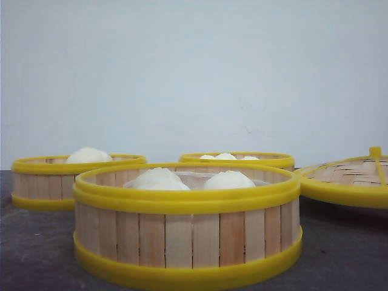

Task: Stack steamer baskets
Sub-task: 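Reach the right gripper to the rim of the farther center basket and grasp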

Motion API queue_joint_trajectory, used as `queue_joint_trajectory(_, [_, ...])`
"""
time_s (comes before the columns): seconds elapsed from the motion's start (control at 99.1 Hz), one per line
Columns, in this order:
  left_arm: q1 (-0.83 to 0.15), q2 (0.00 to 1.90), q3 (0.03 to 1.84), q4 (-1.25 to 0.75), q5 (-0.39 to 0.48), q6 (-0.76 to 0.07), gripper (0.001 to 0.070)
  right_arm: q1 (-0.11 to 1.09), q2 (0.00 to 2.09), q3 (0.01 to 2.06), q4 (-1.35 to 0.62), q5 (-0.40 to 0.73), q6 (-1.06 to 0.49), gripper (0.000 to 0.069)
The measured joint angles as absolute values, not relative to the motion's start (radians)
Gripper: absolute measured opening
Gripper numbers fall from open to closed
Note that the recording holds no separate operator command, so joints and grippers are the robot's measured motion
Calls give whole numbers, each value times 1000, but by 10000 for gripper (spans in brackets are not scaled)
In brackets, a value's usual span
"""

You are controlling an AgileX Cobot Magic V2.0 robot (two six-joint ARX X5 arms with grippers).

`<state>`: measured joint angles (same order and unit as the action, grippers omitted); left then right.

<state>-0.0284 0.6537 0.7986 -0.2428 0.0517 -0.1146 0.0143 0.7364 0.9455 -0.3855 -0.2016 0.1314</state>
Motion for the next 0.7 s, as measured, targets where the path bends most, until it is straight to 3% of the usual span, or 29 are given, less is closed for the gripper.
queue_joint_trajectory(0.091, [-43, 669, 799, -243, 57, -112, 478, 28, 799, 985, -395, -235, 139, 589])
queue_joint_trajectory(0.202, [-66, 694, 799, -244, 82, -112, 480, 56, 898, 1050, -403, -260, 139, 621])
queue_joint_trajectory(0.464, [-146, 707, 799, -243, 107, -112, 480, 118, 1208, 1217, -402, -261, 139, 624])
queue_joint_trajectory(0.696, [-218, 708, 799, -243, 112, -112, 480, 140, 1504, 1336, -403, -261, 147, 572])
